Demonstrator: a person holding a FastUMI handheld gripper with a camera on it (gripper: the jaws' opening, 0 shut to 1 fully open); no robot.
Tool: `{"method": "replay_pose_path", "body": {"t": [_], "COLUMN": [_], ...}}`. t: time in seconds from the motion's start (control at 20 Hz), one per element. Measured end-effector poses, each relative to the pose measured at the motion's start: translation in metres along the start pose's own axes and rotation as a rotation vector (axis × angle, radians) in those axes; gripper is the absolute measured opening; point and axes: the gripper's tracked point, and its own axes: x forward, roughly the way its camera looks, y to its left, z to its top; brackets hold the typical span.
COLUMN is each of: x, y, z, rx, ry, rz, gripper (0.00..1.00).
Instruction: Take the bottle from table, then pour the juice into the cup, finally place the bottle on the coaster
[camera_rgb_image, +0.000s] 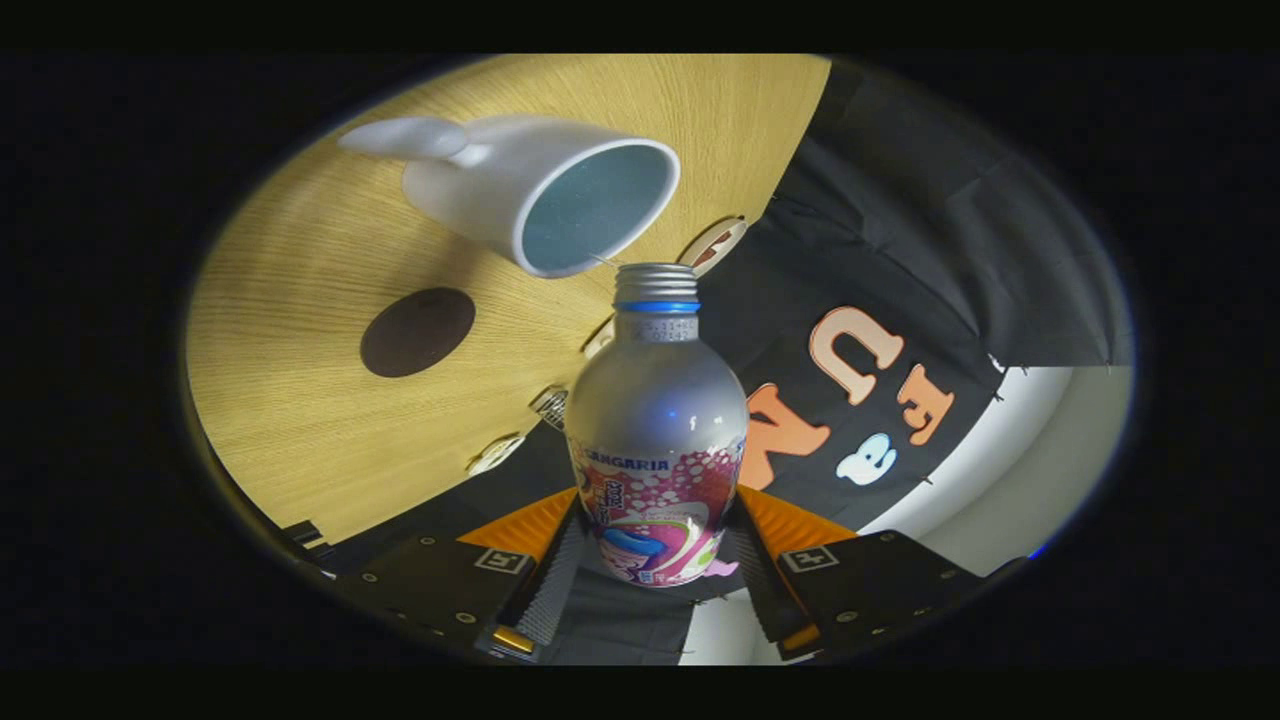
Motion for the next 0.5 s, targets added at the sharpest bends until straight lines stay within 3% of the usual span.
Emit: {"method": "replay_pose_path", "body": {"t": [0.2,0.5], "x": [-0.002,-0.005], "y": [0.004,0.023], "z": [0.0,-0.001], "rx": [0.041,0.259], "ry": [-0.002,0.009], "rz": [0.018,0.085], "gripper": [0.76,0.76]}}
